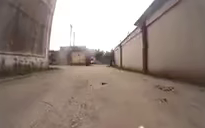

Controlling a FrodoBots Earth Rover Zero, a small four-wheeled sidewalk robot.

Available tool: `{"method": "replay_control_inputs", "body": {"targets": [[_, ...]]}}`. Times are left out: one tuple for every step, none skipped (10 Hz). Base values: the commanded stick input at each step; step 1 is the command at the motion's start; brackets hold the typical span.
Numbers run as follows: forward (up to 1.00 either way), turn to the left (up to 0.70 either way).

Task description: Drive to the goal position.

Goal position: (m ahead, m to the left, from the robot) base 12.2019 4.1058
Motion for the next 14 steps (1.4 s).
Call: {"method": "replay_control_inputs", "body": {"targets": [[0.3,0.0],[0.3,0.0],[0.3,0.0],[0.3,0.0],[0.3,0.0],[0.3,0.0],[0.3,0.0],[0.3,0.0],[0.3,0.0],[0.3,0.0],[0.3,0.0],[0.3,0.0],[0.3,0.0],[0.3,0.0]]}}
